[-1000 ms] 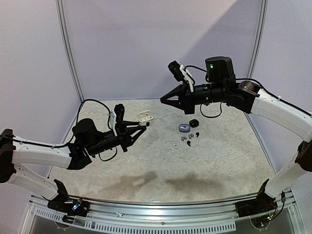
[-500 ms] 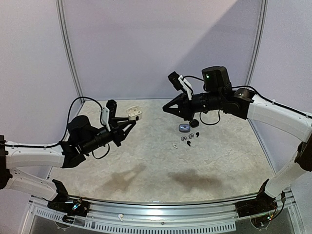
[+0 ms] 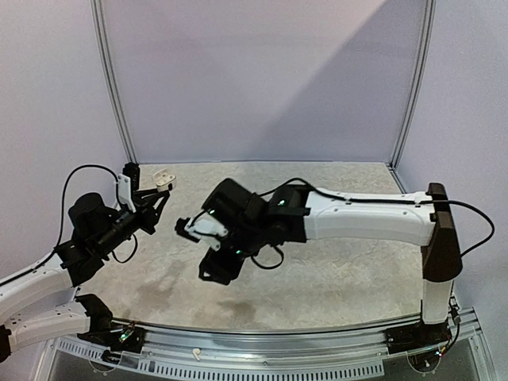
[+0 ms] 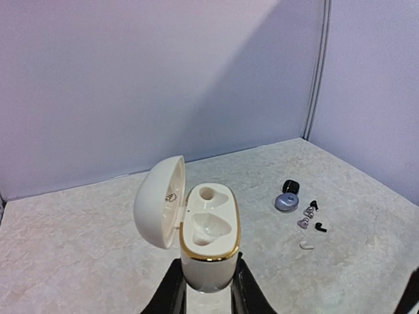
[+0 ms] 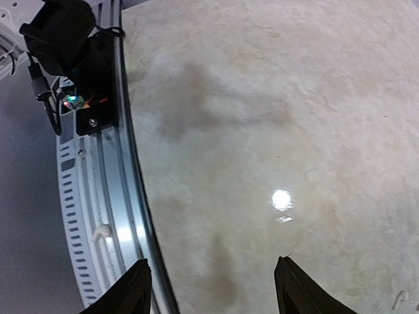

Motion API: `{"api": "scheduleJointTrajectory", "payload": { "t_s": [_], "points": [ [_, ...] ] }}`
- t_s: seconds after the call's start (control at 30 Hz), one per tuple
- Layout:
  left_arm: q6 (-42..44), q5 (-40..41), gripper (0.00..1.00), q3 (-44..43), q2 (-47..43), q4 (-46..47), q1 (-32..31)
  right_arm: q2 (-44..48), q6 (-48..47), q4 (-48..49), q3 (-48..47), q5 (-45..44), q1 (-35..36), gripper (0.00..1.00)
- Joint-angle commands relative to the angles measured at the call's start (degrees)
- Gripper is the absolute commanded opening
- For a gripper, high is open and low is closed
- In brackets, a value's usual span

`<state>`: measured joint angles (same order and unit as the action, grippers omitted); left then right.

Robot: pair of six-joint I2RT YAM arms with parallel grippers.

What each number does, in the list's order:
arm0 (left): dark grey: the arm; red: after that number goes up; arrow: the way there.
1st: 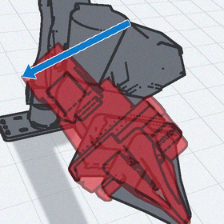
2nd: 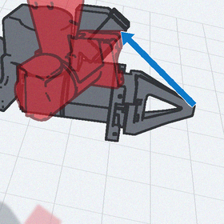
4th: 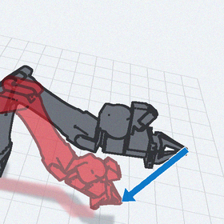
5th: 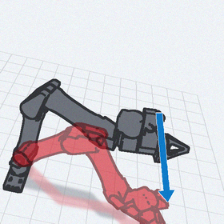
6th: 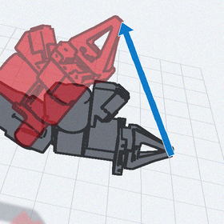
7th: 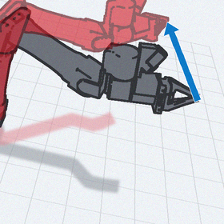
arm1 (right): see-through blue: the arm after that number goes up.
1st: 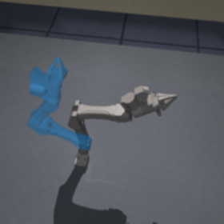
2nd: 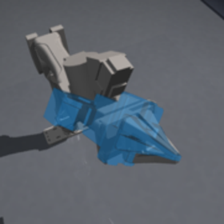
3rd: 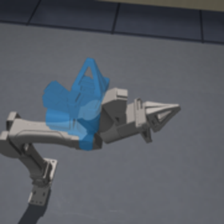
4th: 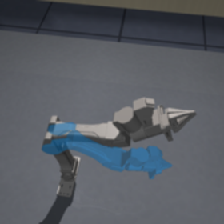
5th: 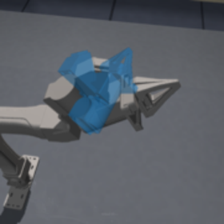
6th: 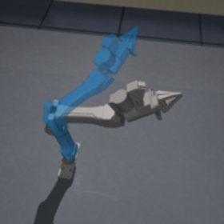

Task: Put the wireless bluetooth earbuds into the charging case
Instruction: Move the right earbud to the center of the board.

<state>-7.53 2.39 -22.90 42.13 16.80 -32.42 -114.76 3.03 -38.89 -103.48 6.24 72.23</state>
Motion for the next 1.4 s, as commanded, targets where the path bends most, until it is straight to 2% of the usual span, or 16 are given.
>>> {"api": "scheduleJointTrajectory", "payload": {
  "t_s": [0.0,0.17,0.33,0.67,0.83,1.0,1.13,1.23,1.37],
  "points": [
    [1.7,-0.8,0.0,3.5,-6.6,-9.8,2.1,-10.0,-0.6,-14.2,-12.4,-3.8,5.6,0.67],
    [3.2,-2.0,0.0,4.2,-10.6,-10.4,4.7,-15.6,-2.3,-15.3,-16.1,-1.8,9.1,0.67],
    [4.8,-3.6,0.0,4.6,-12.5,-11.8,7.9,-18.6,0.1,-14.2,-17.1,1.9,9.8,0.62],
    [6.5,-9.7,0.0,6.9,-14.1,-11.6,15.2,-21.2,-6.8,-14.2,-22.0,9.0,11.7,0.6],
    [7.4,-13.1,0.0,8.1,-15.8,-11.1,19.0,-22.9,-3.4,-12.9,-20.9,11.8,12.5,0.61],
    [7.4,-14.7,0.0,8.2,-17.4,-11.1,21.8,-22.5,-2.4,-12.0,-20.5,8.4,12.6,0.69],
    [7.4,-15.0,0.0,8.7,-17.2,-10.7,22.9,-22.6,-9.1,-11.5,-20.0,3.2,12.6,0.78],
    [8.9,-16.5,0.0,8.9,-18.2,-10.8,23.2,-23.1,-11.5,-9.1,-18.8,2.0,12.6,0.78],
    [9.0,-16.3,0.0,8.9,-19.9,-10.7,24.9,-25.4,-11.6,-10.3,-18.8,0.7,15.1,0.73]
  ]
}}
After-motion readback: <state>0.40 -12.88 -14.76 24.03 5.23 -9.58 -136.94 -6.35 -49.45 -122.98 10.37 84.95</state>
